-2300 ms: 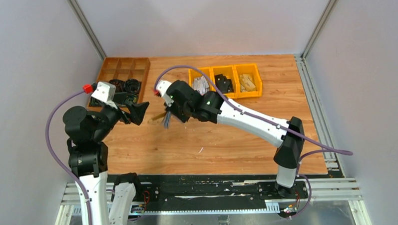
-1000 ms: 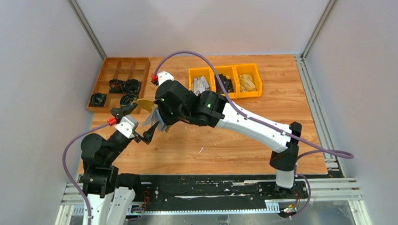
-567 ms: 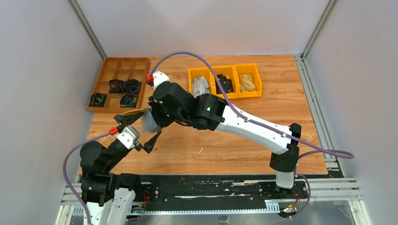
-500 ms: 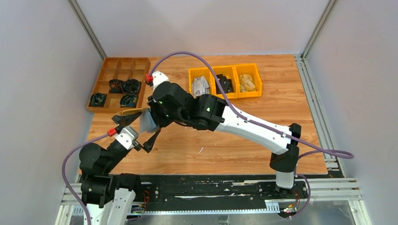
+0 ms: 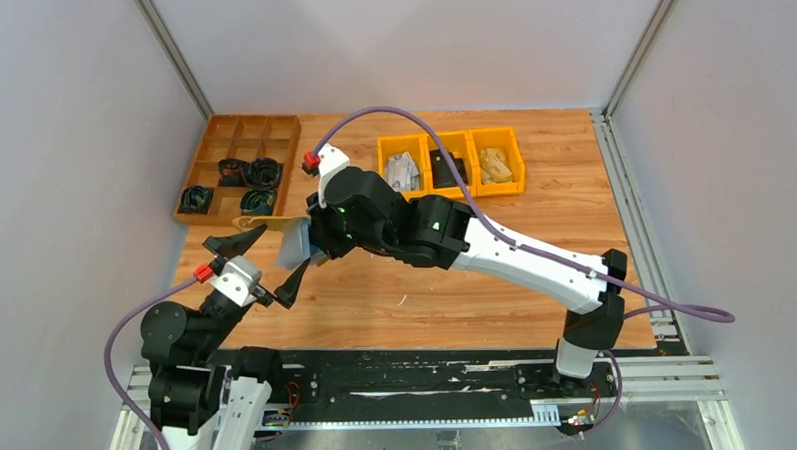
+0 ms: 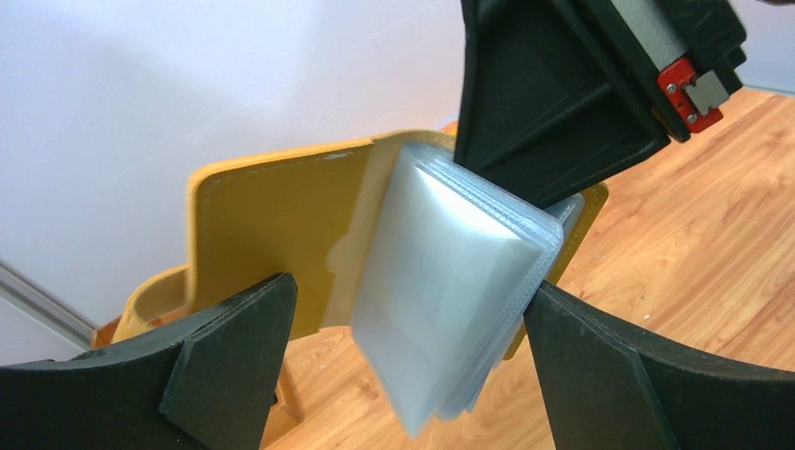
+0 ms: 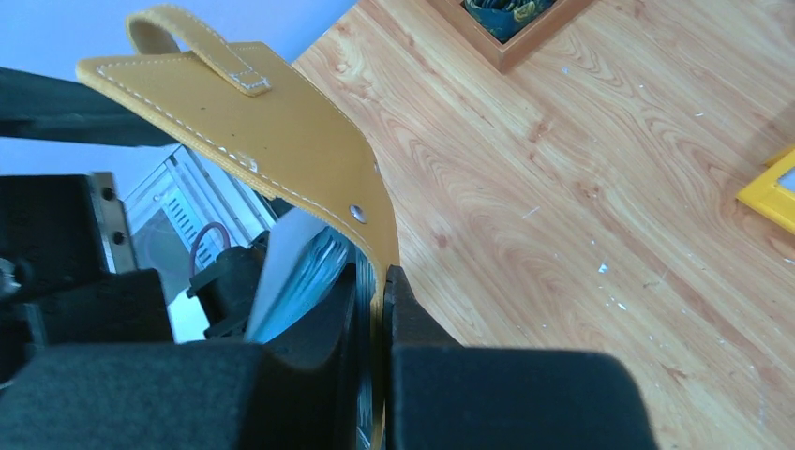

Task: Take the credit cards out of the card holder
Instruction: Remove the credit card from the card holder.

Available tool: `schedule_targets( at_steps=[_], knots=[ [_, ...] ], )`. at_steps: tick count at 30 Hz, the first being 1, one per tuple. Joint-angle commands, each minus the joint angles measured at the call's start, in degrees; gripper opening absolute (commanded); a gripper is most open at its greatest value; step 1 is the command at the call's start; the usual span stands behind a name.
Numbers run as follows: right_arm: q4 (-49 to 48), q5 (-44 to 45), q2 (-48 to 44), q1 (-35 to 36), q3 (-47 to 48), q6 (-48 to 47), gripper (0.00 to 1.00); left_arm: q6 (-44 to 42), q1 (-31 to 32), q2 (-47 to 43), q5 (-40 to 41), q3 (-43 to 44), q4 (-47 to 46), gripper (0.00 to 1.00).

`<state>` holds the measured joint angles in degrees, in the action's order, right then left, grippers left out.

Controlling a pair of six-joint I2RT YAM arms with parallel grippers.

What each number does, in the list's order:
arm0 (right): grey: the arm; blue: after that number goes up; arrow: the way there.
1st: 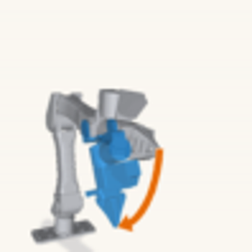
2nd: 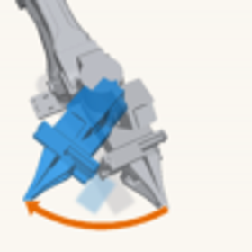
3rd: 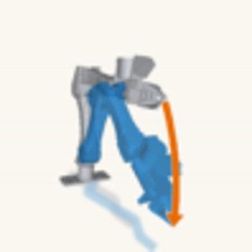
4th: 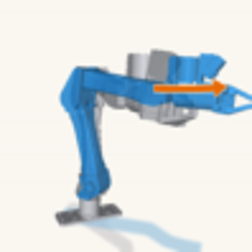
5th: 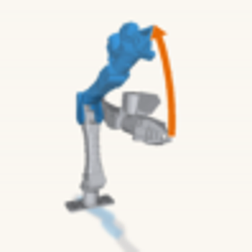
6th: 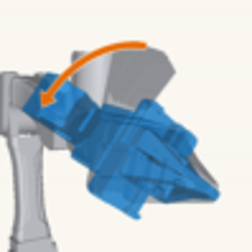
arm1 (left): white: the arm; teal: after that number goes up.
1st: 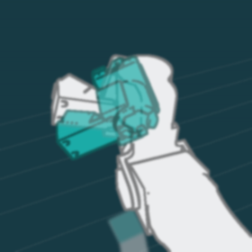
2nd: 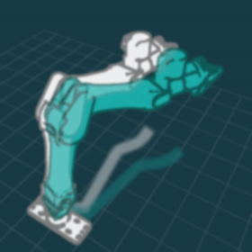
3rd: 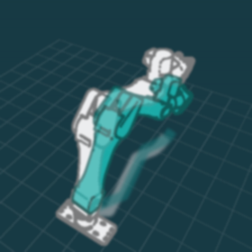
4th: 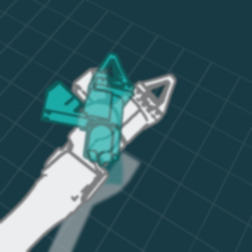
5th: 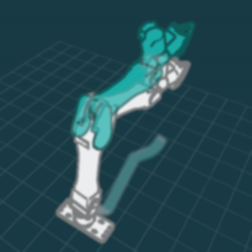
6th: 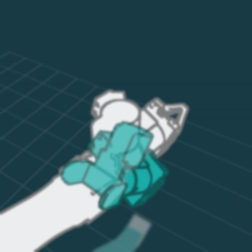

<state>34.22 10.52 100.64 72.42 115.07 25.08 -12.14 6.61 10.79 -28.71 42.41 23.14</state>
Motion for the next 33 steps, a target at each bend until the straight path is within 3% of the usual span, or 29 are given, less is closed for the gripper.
schedule_targets(
  at_steps=[1,11,18,26,33],
  knots=[
    [-1.15,0.20,-4.52,0.97,-3.42,-3.04,0.00,0.59,0.28,0.30,1.81,3.78,3.19,1.00],
    [-2.76,-4.43,-6.24,0.93,-5.26,-3.40,0.00,3.31,0.32,0.51,2.57,1.71,-1.02,1.00],
    [-6.23,-11.49,-10.93,0.94,-11.90,-8.58,0.00,5.04,0.30,0.38,13.10,2.41,-5.75,1.00],
    [-10.74,-14.08,-15.84,0.62,-17.22,-11.65,0.00,3.61,0.28,4.63,-9.56,7.72,8.21,0.83],
    [-10.94,-19.27,-19.14,0.36,-19.17,-17.37,0.00,1.57,0.27,7.75,-13.04,11.77,13.46,0.70]
  ],
)
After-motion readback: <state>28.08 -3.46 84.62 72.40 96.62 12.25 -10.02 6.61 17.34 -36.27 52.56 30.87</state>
